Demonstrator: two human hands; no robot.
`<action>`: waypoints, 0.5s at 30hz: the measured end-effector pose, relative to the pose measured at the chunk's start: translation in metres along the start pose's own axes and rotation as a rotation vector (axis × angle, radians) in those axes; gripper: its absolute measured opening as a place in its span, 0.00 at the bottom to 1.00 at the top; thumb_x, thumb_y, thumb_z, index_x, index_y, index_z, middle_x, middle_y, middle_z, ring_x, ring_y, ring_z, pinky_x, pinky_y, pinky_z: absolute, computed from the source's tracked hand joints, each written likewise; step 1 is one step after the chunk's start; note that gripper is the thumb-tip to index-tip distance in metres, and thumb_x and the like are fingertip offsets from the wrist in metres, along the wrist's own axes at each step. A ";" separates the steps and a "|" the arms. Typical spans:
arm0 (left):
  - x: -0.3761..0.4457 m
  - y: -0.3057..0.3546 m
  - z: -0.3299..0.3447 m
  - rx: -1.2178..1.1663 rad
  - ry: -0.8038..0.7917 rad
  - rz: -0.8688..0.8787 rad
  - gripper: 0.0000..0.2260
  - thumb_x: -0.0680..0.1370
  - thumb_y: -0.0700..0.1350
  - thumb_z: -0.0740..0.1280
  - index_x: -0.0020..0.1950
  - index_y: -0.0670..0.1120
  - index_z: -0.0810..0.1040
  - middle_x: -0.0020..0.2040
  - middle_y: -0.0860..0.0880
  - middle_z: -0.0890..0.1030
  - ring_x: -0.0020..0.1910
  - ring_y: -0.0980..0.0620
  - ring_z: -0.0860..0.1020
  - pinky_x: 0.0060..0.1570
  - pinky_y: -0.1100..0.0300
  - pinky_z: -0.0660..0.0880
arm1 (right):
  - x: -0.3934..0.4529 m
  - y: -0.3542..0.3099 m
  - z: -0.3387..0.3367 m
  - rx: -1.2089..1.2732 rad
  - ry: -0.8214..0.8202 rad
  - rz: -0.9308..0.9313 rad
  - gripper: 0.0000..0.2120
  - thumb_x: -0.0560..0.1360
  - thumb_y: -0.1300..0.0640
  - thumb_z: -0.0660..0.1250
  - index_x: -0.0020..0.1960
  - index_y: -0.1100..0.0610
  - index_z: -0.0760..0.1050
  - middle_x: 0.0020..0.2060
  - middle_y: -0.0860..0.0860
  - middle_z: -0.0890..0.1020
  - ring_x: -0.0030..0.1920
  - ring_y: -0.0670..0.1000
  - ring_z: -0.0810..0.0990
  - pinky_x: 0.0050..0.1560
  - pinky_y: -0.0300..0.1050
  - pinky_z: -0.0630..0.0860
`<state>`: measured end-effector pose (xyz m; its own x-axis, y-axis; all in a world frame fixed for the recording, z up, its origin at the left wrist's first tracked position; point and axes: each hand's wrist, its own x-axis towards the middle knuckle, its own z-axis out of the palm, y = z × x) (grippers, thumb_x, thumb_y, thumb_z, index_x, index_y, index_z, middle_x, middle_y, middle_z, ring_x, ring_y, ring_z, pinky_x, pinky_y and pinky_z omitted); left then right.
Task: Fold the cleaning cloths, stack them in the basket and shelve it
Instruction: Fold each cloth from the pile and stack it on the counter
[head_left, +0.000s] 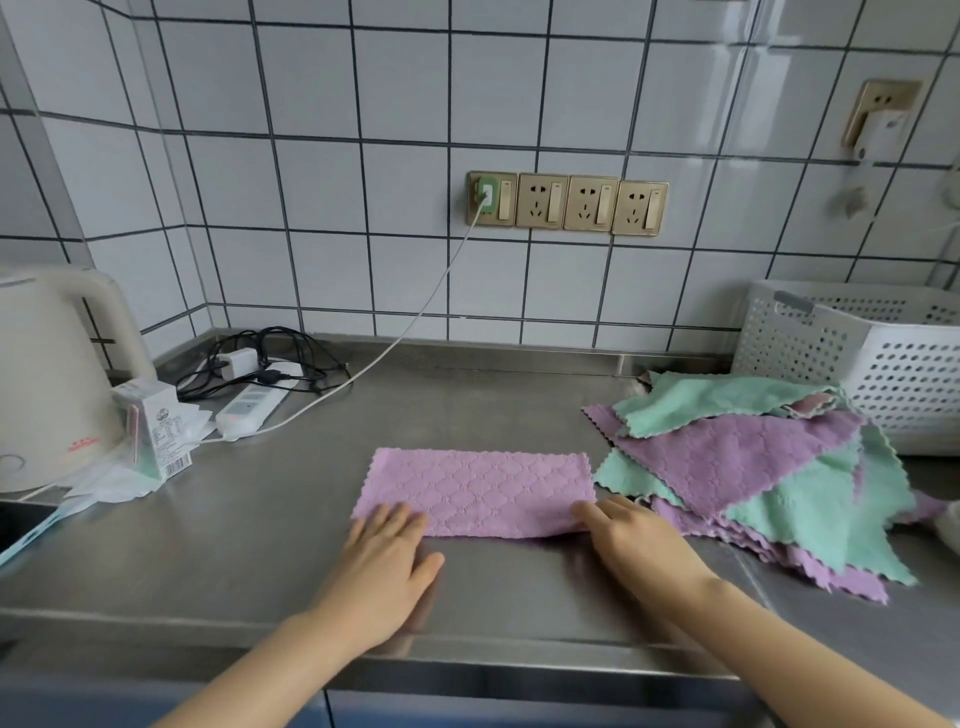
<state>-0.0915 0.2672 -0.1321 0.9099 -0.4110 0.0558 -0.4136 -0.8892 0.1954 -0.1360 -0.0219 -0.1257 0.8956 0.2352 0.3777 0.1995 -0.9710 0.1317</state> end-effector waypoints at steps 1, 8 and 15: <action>0.000 0.008 0.003 -0.047 -0.009 0.048 0.41 0.68 0.67 0.36 0.77 0.51 0.54 0.78 0.51 0.52 0.77 0.51 0.47 0.73 0.57 0.42 | 0.001 -0.003 -0.003 0.011 0.036 0.003 0.17 0.58 0.64 0.74 0.45 0.54 0.76 0.30 0.47 0.76 0.33 0.51 0.76 0.27 0.44 0.71; 0.002 0.049 0.008 -0.202 -0.003 0.312 0.27 0.78 0.59 0.60 0.75 0.59 0.56 0.75 0.60 0.61 0.75 0.58 0.54 0.74 0.58 0.48 | -0.014 -0.063 -0.050 0.202 0.160 -0.236 0.06 0.75 0.57 0.62 0.45 0.53 0.78 0.34 0.47 0.78 0.36 0.52 0.76 0.38 0.41 0.68; -0.003 0.040 0.002 -0.441 -0.046 0.400 0.23 0.79 0.43 0.58 0.63 0.73 0.67 0.68 0.73 0.64 0.71 0.69 0.58 0.73 0.66 0.52 | -0.018 -0.034 -0.060 0.701 0.057 0.007 0.11 0.76 0.58 0.63 0.54 0.47 0.79 0.50 0.39 0.83 0.51 0.38 0.80 0.54 0.40 0.75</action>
<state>-0.1103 0.2325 -0.1261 0.6796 -0.7139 0.1685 -0.6632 -0.4999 0.5570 -0.1824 0.0091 -0.0817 0.8794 0.2126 0.4261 0.4205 -0.7666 -0.4852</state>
